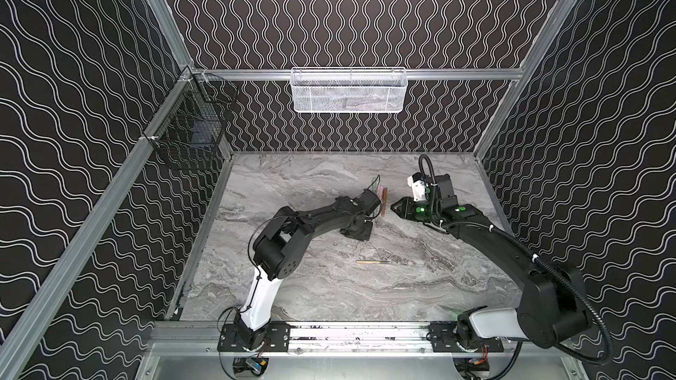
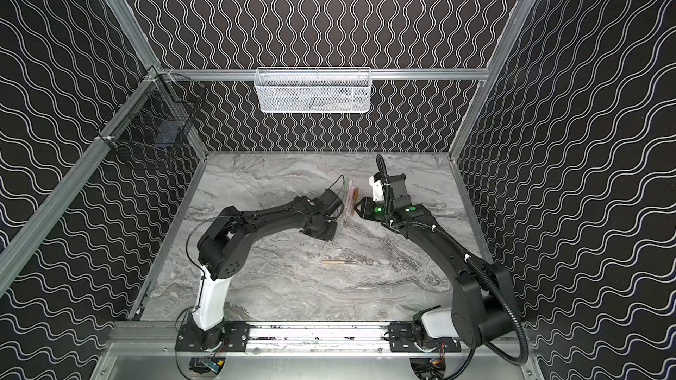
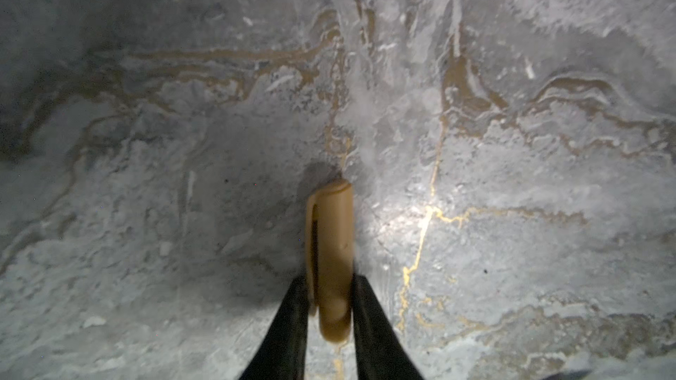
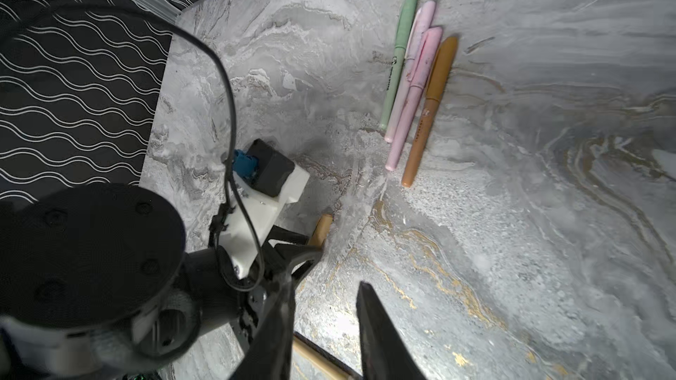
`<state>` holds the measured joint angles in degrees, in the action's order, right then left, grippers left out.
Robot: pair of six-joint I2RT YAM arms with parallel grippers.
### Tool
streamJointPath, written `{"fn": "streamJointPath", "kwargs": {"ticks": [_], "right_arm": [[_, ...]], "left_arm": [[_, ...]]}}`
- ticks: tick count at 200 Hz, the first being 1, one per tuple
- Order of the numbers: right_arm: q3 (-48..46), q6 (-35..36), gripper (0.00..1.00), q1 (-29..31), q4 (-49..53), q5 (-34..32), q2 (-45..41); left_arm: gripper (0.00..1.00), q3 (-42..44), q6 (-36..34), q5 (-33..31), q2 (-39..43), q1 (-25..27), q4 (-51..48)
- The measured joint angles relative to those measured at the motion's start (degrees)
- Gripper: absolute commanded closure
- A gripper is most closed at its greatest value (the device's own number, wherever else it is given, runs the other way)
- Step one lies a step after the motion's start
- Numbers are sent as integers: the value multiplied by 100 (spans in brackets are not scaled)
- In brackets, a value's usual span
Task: Insert the pens into the pen caps
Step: 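Move the left gripper to the uncapped tan pen and grasp it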
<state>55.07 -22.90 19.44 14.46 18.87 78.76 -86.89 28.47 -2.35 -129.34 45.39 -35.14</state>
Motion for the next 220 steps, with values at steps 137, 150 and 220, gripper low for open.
{"fn": "streamJointPath", "kwargs": {"ticks": [137,150,220], "right_arm": [[-214,-166,62,-50,411,-321,-1040],[-262,-168,59,-66,457,-361,-1158],[-361,-153,55,-103,516,-490,-1434]], "left_arm": [[45,1128,-1541,361,1707,988,-356],[44,949,-1880,282,1578,1259,-501],[46,503,-2959,90,815,1462,-702]]}}
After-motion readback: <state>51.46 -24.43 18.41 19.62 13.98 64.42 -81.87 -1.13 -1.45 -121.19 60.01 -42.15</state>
